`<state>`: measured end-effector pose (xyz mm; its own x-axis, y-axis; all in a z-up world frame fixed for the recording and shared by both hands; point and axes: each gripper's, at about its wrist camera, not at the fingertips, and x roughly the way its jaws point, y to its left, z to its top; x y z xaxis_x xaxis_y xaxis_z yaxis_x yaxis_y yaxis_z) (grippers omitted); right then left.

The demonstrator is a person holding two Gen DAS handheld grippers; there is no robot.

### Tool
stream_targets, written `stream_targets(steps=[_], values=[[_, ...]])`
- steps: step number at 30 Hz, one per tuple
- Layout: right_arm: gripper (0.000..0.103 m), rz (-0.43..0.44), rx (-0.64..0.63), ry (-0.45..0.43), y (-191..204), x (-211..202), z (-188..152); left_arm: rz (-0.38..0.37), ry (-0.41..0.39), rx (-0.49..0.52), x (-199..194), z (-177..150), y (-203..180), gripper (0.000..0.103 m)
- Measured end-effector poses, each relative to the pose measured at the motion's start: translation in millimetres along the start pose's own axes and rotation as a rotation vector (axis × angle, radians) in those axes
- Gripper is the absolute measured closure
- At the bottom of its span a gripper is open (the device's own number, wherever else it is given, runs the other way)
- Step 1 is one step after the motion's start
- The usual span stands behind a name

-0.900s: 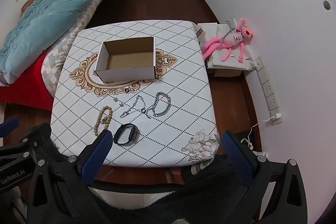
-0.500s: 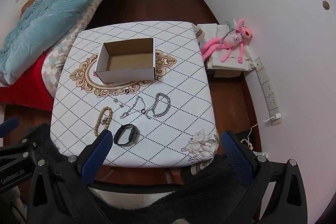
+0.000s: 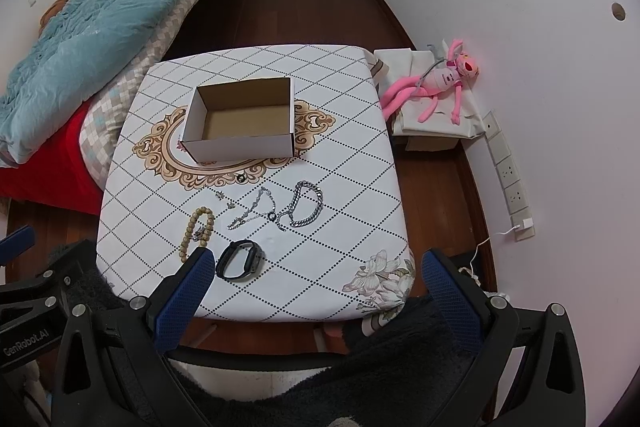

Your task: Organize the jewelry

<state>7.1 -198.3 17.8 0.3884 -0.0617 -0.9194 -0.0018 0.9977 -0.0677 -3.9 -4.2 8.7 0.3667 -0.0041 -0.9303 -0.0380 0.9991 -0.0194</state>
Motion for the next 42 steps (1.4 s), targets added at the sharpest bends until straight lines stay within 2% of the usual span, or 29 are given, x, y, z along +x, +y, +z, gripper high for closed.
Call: stream_targets(steps=[42], values=[[0.000,-0.007,0.001,-0.039,-0.6,-13.4,0.2,-0.013,-0.029,-0.001,-11.5,3.6,-4.2,0.000]])
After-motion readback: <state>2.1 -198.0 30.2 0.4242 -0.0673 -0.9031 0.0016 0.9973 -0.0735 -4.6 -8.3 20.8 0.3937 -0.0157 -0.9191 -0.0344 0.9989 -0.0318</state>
